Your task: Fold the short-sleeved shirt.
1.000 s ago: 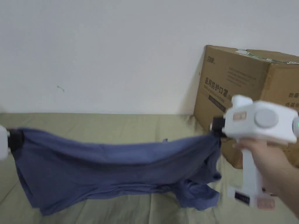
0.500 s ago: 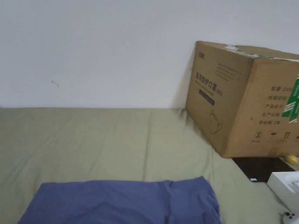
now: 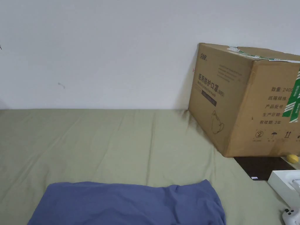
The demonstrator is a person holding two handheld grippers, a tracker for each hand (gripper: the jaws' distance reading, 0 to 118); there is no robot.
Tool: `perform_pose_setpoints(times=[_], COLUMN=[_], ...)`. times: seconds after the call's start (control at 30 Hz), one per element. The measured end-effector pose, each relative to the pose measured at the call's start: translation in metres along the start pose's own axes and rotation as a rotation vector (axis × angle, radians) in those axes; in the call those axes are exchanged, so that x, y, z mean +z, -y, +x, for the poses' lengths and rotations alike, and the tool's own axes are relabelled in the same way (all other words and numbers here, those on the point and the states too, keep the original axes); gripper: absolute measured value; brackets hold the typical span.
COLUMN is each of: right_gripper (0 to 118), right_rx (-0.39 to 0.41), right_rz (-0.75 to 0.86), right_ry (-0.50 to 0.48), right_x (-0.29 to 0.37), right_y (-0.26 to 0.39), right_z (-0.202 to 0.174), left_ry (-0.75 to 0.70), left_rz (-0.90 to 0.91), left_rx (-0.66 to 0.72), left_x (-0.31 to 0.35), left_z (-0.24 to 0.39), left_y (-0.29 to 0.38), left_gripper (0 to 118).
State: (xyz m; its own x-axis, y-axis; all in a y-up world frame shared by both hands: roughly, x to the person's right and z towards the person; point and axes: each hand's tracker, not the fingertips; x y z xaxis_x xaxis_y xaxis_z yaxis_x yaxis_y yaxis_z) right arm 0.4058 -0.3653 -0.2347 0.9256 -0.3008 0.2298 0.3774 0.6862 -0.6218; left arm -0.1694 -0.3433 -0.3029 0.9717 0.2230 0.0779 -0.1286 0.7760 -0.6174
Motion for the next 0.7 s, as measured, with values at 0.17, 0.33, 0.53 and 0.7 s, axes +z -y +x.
perform_pose_setpoints(times=[0.17,0.33,0.53,0.7], right_gripper=[97,20,1,1], right_rx=[0.159,0.231,0.215,0.207], right_rz=[0.141,0.371,0.372,0.346], right_ry=[-0.033,-0.118,-0.188,-0.192], right_x=[0.041,0.082,0.083,0.081], right_y=[-0.010,0.004,0.002,-0.010], right_z=[-0.043,-0.099,-0.118,-0.116], left_ry=[0.049,0.080,0.142,0.273], left_rz=[0.125,0.325,0.356,0.251], left_rx=[-0.031,-0.092,-0.153,-0.079], left_x=[0.025,0.060,0.069,0.038], left_z=[0.034,0.076,0.080,0.058], left_y=[-0.012,-0.001,-0.006,-0.087], left_gripper=[108,16,0,0])
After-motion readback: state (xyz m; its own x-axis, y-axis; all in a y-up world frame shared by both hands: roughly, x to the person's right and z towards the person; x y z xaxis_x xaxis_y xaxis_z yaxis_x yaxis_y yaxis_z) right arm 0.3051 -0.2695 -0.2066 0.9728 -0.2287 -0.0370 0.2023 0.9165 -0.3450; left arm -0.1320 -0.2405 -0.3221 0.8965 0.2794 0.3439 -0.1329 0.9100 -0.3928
